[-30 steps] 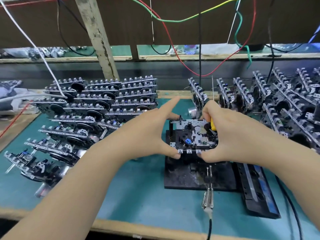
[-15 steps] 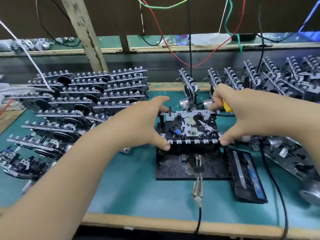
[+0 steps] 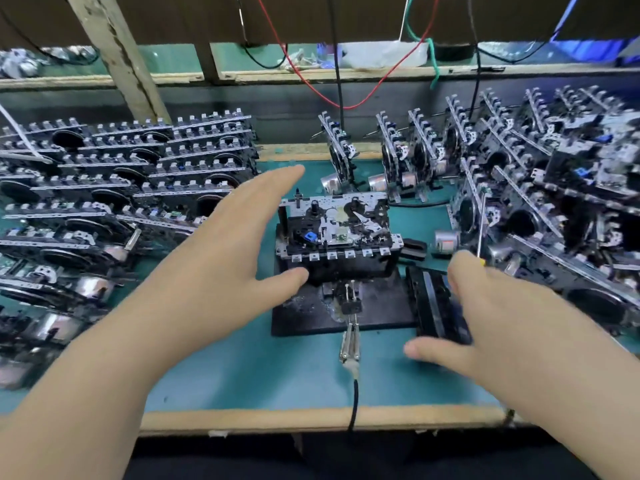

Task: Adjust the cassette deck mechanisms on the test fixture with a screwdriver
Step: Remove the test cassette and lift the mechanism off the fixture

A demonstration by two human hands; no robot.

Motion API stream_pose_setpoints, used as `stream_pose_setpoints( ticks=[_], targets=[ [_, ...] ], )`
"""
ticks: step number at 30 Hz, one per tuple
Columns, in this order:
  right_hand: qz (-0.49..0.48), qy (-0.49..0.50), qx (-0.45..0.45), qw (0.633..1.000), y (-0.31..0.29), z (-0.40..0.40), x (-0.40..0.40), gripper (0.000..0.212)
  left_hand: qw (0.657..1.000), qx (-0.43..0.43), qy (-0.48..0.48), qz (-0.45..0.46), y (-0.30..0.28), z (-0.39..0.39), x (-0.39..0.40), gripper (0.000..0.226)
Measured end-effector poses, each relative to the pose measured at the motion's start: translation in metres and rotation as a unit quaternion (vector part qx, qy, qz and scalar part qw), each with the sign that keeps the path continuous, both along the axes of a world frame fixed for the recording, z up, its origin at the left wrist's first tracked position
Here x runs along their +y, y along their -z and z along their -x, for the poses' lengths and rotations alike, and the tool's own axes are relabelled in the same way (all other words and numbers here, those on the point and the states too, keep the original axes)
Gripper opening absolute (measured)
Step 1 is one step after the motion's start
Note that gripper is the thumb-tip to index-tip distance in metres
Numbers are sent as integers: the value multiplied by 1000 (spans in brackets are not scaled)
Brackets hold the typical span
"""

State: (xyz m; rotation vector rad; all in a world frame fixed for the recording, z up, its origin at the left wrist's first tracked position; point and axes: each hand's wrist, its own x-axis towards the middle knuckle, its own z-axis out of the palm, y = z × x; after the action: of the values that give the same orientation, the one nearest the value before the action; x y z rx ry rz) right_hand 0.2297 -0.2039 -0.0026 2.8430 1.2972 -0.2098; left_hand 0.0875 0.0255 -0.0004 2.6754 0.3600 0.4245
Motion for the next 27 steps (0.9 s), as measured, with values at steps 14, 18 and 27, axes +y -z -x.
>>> stream_pose_setpoints(
  ticks=[14,18,27],
  targets=[
    [-262,-35,-40,964,-13,5,-11,29,988,-37,-46,142,-32,-3,-40,61],
    [-212,-43,14,976,-5,5,-10,26,989,-67,-23,127,-20,2,-42,49],
    [-538,-196,349,742,-29,-22,30,36,947,-67,140,281,-25,0,-42,79]
  ],
)
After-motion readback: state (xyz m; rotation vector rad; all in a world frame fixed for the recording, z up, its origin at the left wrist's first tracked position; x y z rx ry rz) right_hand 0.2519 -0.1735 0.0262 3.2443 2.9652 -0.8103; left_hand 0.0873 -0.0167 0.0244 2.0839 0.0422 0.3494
